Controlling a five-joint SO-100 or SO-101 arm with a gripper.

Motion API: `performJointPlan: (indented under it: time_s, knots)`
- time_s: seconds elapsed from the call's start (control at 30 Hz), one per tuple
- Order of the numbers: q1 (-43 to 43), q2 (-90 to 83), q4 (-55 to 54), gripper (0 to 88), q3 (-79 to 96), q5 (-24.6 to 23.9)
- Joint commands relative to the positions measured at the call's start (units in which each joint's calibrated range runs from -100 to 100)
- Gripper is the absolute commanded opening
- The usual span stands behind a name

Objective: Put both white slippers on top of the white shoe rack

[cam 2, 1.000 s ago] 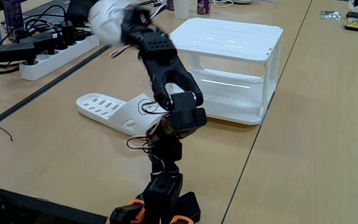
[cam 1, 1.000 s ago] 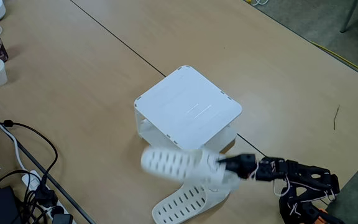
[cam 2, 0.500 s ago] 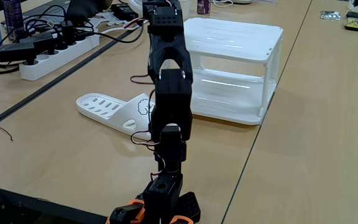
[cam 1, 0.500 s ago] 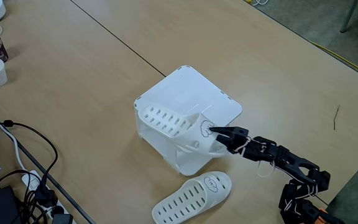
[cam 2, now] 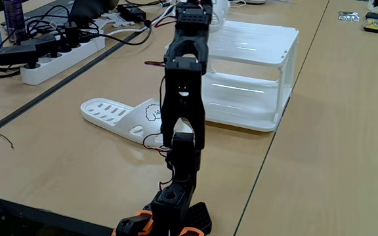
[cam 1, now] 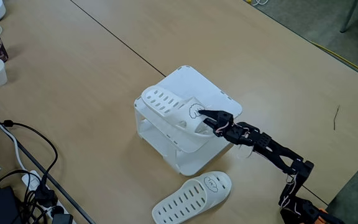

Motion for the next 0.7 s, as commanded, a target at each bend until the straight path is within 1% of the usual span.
performJointPlan:
  time_s: [0.0,0.47,0.67]
  knots:
    - [0.2,1.5,-0.2,0.8,-9.9,0.4]
    - [1.2,13.2,-0.2,0.8,-21.8,0.4]
    - [1.4,13.5,-0.2,0.8,-21.5,0.4]
